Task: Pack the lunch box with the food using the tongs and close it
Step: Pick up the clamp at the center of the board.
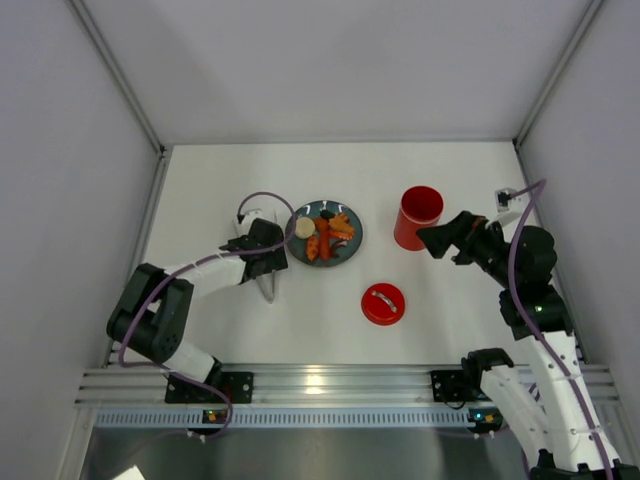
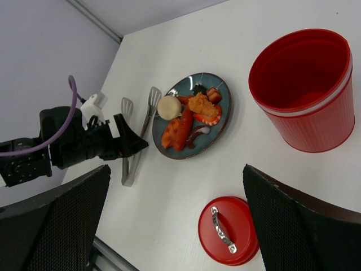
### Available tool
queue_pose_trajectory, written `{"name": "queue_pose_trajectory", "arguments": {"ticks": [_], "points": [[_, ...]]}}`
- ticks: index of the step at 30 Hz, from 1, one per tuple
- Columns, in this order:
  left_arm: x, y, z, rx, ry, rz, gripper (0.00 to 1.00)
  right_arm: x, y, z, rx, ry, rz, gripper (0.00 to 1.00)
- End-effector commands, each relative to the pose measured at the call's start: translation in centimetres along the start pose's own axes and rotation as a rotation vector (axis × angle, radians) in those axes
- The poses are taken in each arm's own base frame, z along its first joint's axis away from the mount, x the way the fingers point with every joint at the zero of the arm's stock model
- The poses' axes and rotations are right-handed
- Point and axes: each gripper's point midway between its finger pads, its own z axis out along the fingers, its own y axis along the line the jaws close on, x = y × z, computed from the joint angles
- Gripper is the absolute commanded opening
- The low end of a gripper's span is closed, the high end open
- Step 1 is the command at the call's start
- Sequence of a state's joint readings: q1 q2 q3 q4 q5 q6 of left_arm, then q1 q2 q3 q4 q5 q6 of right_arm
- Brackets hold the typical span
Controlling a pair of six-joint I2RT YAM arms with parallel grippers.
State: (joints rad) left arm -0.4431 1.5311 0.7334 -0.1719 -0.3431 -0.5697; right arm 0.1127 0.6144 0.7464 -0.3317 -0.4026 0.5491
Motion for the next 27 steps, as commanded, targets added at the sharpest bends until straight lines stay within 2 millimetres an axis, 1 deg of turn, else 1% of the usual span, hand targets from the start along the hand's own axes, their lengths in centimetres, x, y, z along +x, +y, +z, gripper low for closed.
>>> {"name": "queue_pose_trajectory", "arguments": {"ticks": [1, 2, 4, 5, 9, 13, 16, 18, 23, 26, 27], "points": [[0.8, -0.9, 0.5, -0.014, 0.010, -0.041, 0.87, -0.3, 0.5, -0.2, -0.029, -0.008, -0.018, 0.99], [1.0, -1.3, 0.5, -0.024, 0.009, -0.058, 0.86, -0.3, 0.6, -0.2, -0.036, -0.004, -0.019, 0.99], [1.8, -1.0, 0.7, -0.061, 0.015, -0.059, 0.86, -0.2, 0.8, -0.2, -0.043, 0.000, -0.022, 1.00], [2.2, -1.3, 0.7, -0.065, 0.017, -0.071, 0.86, -0.1, 0.8, -0.3, -0.045, 0.003, -0.024, 0.99], [3.6, -0.9, 1.2, -0.107, 0.035, -0.087, 0.85, 0.2, 0.7, -0.3, -0.045, 0.017, -0.032, 0.99], [4.6, -0.5, 1.3, -0.124, 0.049, -0.096, 0.83, 0.5, 0.7, -0.5, -0.046, 0.027, -0.039, 0.99], [5.0, -0.4, 1.3, -0.127, 0.053, -0.106, 0.80, 0.6, 0.8, -0.5, -0.056, 0.030, -0.040, 0.99], [5.2, -0.2, 1.2, -0.132, 0.051, -0.110, 0.75, 0.6, 0.9, -0.5, -0.062, 0.032, -0.038, 1.00], [5.3, -0.1, 0.7, -0.129, 0.040, -0.124, 0.64, 0.4, 1.3, -0.5, -0.074, 0.028, -0.032, 0.99], [4.0, -0.3, -0.6, -0.119, 0.011, -0.118, 0.63, 0.1, 1.6, -0.6, -0.079, 0.023, -0.034, 0.99], [3.1, -0.6, -1.1, -0.113, -0.007, -0.120, 0.63, 0.0, 1.6, -0.6, -0.080, 0.022, -0.033, 0.99]]}}
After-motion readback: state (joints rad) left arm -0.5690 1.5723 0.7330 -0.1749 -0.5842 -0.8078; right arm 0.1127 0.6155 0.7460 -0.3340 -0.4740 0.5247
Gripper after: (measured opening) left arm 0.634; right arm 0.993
